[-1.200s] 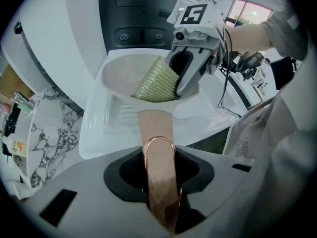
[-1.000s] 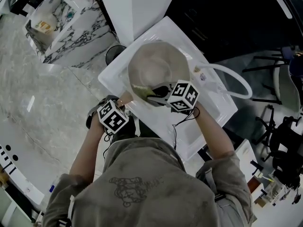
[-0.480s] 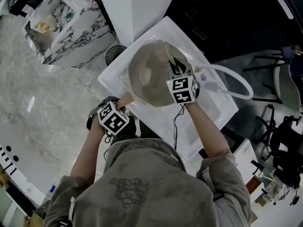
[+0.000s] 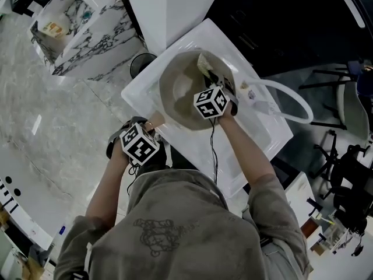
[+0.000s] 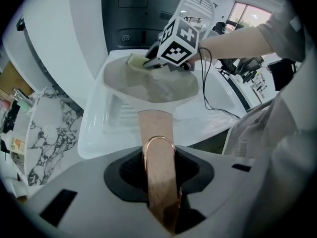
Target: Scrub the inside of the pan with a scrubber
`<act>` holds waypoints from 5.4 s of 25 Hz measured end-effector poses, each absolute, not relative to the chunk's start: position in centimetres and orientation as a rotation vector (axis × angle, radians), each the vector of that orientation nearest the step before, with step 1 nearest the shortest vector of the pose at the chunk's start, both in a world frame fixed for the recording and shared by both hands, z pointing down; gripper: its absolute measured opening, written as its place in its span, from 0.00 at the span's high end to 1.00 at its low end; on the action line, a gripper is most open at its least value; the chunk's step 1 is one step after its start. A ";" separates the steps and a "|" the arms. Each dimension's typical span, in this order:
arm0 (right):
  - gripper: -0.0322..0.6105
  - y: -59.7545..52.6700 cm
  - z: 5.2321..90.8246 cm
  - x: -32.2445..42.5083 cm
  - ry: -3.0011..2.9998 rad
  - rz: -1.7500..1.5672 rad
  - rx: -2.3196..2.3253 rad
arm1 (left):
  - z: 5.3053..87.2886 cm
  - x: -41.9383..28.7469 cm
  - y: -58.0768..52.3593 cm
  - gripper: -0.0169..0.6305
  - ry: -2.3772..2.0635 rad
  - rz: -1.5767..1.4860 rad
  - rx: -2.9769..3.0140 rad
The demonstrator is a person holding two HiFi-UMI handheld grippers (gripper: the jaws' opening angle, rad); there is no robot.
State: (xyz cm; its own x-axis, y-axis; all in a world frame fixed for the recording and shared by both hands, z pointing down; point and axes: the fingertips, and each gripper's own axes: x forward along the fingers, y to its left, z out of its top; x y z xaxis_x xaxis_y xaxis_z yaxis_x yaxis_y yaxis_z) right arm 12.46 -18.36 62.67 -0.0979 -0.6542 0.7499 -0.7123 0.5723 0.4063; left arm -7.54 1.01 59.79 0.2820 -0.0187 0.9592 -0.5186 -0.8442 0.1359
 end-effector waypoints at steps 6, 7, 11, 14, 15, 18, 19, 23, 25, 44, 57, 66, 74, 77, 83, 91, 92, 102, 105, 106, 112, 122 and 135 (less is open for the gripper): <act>0.83 -14.5 65.4 9.8 -1.857 0.265 0.915 | 59.8 -7.5 1.1 0.77 -0.482 1.588 2.137; 0.83 -13.8 65.5 9.6 -1.864 0.289 0.882 | 59.7 -7.5 1.0 0.77 -0.482 1.588 2.138; 0.83 -10.8 65.2 8.8 -1.887 0.362 0.736 | 59.7 -7.6 1.0 0.77 -0.484 1.592 2.139; 0.83 -8.5 64.9 8.4 -1.905 0.451 0.635 | 59.6 -7.5 0.8 0.77 -0.488 1.587 2.145; 0.83 -7.6 64.7 8.2 -1.912 0.488 0.601 | 59.6 -7.5 0.8 0.77 -0.488 1.587 2.145; 0.83 -5.0 64.3 7.5 -1.927 0.593 0.475 | 59.7 -7.6 0.9 0.77 -0.488 1.588 2.143; 0.83 -4.3 64.2 7.2 -1.930 0.618 0.433 | 59.7 -7.5 0.9 0.77 -0.489 1.587 2.143; 0.83 -2.7 63.6 6.3 -1.958 0.706 0.356 | 59.7 -7.5 0.8 0.77 -0.488 1.588 2.141; 0.83 -2.4 63.0 5.8 -1.976 0.789 0.340 | 59.6 -7.4 0.8 0.77 -0.488 1.587 2.140; 0.83 -13.0 56.3 6.2 -1.996 -0.031 0.578 | 59.8 -7.5 1.0 0.77 -0.486 1.576 2.149; 0.83 -18.1 63.2 8.8 -1.555 -0.662 0.449 | 59.8 -7.7 0.9 0.77 -0.478 1.568 2.147; 0.83 -14.1 65.5 13.1 -1.507 -0.323 0.377 | 59.7 -7.6 0.6 0.77 -0.469 1.587 2.153; 0.83 -8.4 65.0 14.8 -1.532 0.016 0.354 | 59.7 -7.6 0.7 0.77 -0.463 1.580 2.129; 0.83 -5.8 64.6 14.2 -1.579 0.196 0.347 | 59.7 -7.7 0.7 0.77 -0.470 1.583 2.125; 0.83 -1.9 63.7 12.2 -1.659 0.482 0.313 | 59.7 -7.7 0.8 0.77 -0.471 1.599 2.129; 0.83 -1.0 60.9 6.3 -1.904 0.840 0.346 | 59.6 -8.6 0.0 0.76 -0.511 1.655 2.151; 0.83 -1.4 60.4 5.8 -1.941 0.883 0.374 | 59.5 -8.8 -0.2 0.75 -0.522 1.661 2.158; 0.83 -5.4 51.6 3.4 -2.366 0.860 0.741 | 56.9 -9.5 -0.6 0.62 -0.579 1.613 2.253; 0.83 -6.0 48.3 2.9 -2.452 0.811 0.831 | 55.8 -9.8 -0.3 0.61 -0.583 1.573 2.285; 0.83 -6.1 47.2 2.8 -2.472 0.783 0.856 | 55.1 -9.8 -0.3 0.61 -0.595 1.548 2.297; 0.83 -6.4 42.4 3.1 -2.529 0.575 0.960 | 50.1 -9.7 -1.4 0.61 -0.738 1.457 2.401; 0.83 -5.9 33.5 3.8 -2.629 0.299 1.189 | 39.7 -6.7 -2.9 0.70 -0.927 1.059 2.662; 0.83 -2.0 22.8 6.1 -2.677 -0.011 1.524 | 28.6 -3.3 -3.9 0.91 -1.192 0.600 3.005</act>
